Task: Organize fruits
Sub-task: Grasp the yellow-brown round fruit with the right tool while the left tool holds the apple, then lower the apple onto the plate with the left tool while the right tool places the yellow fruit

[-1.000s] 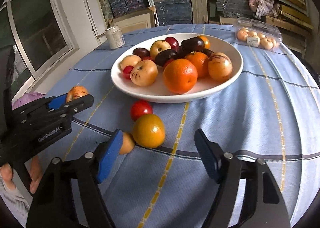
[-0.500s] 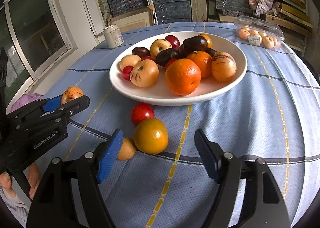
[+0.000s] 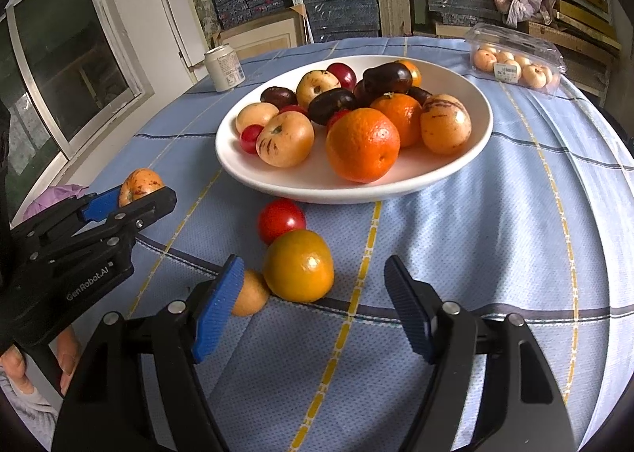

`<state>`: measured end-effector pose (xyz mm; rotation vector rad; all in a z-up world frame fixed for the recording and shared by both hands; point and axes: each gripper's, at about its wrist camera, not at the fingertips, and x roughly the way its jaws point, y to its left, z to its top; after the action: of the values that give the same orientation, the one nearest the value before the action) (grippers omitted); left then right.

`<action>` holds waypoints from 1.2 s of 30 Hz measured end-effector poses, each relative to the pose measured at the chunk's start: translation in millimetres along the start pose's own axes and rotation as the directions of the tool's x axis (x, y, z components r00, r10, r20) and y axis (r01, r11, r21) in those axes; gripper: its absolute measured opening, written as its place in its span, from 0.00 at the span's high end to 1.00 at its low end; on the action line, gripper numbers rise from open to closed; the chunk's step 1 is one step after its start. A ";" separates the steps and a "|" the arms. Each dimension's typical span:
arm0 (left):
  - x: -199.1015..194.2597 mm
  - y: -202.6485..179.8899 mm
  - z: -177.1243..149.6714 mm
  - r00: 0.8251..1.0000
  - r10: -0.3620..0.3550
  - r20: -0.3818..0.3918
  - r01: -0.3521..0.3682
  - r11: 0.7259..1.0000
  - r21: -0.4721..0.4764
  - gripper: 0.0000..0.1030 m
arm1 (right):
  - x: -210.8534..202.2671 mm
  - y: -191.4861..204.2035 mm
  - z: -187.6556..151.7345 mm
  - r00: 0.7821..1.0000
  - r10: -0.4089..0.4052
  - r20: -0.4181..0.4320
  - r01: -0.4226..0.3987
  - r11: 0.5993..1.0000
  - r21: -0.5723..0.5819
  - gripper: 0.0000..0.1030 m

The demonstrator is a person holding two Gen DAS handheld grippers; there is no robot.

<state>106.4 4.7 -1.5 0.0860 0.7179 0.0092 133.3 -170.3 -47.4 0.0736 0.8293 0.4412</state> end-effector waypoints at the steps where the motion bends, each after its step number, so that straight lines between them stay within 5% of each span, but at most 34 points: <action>1: 0.0 -0.2 0.1 1.000 0.000 0.000 0.000 1.000 -0.001 0.62 | -0.4 0.4 -0.2 1.000 -0.001 0.001 0.001 1.000 -0.003 0.30; 5: 0.4 -0.6 0.1 1.000 0.000 -0.001 0.000 1.000 0.002 0.62 | -0.7 3.3 -0.7 1.000 0.003 0.005 -0.003 1.000 -0.012 0.36; 11: 3.1 -4.7 -1.3 1.000 0.003 -0.010 -0.003 1.000 0.021 0.62 | 1.1 -2.0 3.1 0.999 0.049 0.004 -0.049 0.999 0.024 0.64; 17: 9.1 -3.5 -2.8 0.999 0.001 -0.033 0.000 1.000 0.018 0.62 | -10.3 -3.2 -5.0 0.998 0.066 0.010 -0.067 0.997 0.028 0.65; 21: 3.2 -3.7 -4.1 1.000 -0.007 -0.014 0.008 1.000 0.016 0.62 | -45.7 1.5 -15.0 0.992 0.003 0.127 -0.003 1.000 -0.002 0.65; 25: -20.5 -11.1 -9.6 0.999 0.022 0.048 -0.024 0.999 0.040 0.62 | -90.4 8.2 -33.2 0.951 -0.112 0.288 0.119 0.993 -0.008 0.65; 28: -40.3 -12.7 -10.0 0.997 0.007 0.081 -0.009 1.000 0.027 0.62 | -110.4 10.7 -38.6 0.933 -0.127 0.338 0.138 0.990 -0.009 0.65; 36: -67.4 -18.5 49.9 0.991 -0.019 0.133 0.012 0.999 0.049 0.62 | -153.4 3.6 29.8 0.908 -0.069 0.413 0.072 0.997 0.010 0.65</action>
<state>88.0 -20.1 78.7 0.1261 0.5854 -0.0283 63.0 -226.3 80.5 0.1272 0.4100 0.3423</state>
